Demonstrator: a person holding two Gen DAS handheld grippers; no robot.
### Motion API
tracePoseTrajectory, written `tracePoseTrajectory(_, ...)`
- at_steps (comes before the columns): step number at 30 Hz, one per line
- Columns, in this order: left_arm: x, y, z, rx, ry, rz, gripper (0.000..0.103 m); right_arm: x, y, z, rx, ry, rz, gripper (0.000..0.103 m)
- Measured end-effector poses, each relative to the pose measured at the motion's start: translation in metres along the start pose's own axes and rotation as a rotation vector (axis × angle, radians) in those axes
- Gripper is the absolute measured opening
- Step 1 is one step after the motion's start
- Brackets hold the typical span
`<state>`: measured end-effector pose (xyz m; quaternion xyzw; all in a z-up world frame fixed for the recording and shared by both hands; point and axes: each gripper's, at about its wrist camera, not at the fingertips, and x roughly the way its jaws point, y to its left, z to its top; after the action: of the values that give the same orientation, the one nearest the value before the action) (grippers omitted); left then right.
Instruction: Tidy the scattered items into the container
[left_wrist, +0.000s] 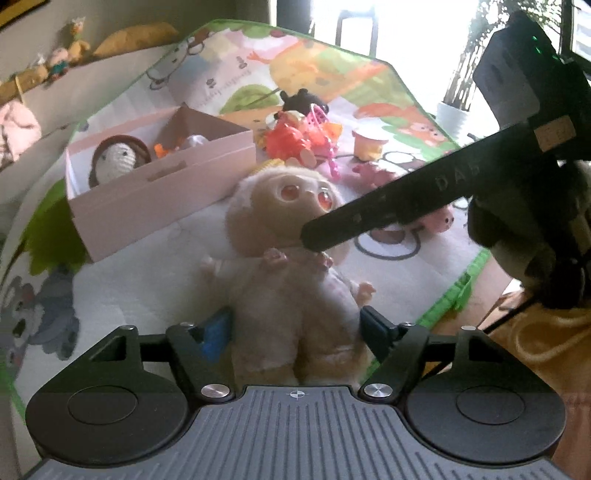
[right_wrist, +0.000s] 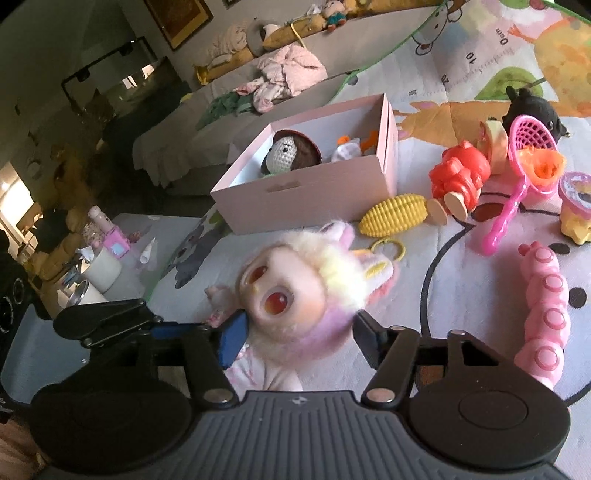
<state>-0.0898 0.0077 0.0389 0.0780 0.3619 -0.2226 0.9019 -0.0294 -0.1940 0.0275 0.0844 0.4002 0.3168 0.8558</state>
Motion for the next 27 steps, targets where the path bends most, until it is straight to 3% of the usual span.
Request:
tracePoseTrajectory(2, -0.001, 0.002, 0.0, -0.006, 0.001, 0.002, 0.077, 0.004, -0.001, 0.002, 0.013, -0.001, -0.015, 0.079)
tracePoseTrajectory(6, 0.0, 0.002, 0.002, -0.009, 0.006, 0.014, 0.08, 0.013, 0.003, 0.006, 0.026, 0.003, -0.017, 0.079)
tracePoseTrajectory(12, 0.007, -0.002, 0.002, -0.012, 0.015, 0.017, 0.084, 0.023, 0.009, 0.007, -0.003, 0.016, -0.017, 0.074)
tracePoseTrajectory(19, 0.008, 0.001, 0.001, -0.035, 0.012, 0.021, 0.079, 0.016, 0.016, 0.011, -0.055, 0.006, -0.015, 0.071)
tracePoseTrajectory(23, -0.002, -0.001, 0.01, -0.056, -0.034, 0.037, 0.078, -0.008, 0.034, 0.032, -0.198, -0.114, -0.022, 0.071)
tracePoseTrajectory(27, -0.02, 0.005, 0.044, -0.048, -0.186, 0.085, 0.078, -0.031, 0.057, 0.095, -0.421, -0.254, -0.031, 0.071)
